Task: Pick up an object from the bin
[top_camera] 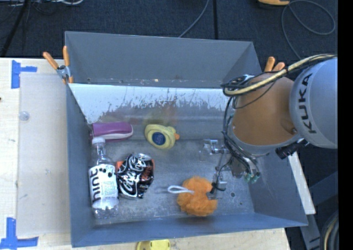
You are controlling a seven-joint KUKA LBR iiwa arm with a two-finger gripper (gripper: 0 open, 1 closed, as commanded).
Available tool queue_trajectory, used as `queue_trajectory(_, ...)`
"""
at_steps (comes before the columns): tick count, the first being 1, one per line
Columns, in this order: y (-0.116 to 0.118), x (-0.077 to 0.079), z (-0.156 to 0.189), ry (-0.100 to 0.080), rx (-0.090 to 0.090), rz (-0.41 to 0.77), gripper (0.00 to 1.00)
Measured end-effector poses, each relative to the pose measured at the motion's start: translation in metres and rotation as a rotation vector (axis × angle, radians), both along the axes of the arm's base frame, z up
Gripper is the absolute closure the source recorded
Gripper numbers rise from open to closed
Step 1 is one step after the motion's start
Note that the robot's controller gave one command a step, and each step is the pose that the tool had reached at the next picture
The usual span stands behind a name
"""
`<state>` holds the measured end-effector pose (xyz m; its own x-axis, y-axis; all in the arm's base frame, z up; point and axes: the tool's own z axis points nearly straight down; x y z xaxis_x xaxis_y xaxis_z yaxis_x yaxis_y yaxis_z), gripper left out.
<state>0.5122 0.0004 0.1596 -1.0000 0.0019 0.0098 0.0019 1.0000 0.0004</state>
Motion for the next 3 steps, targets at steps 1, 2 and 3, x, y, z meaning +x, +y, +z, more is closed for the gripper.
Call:
queue_trajectory(1,0.000,0.002,0.004,-0.007,0.000,0.000,0.00)
queue_trajectory(2,-0.001,-0.001,-0.010,-0.013,0.000,0.057,0.00)
queue_trajectory(3,-0.005,-0.007,-0.058,-0.007,0.002,0.329,0.00)
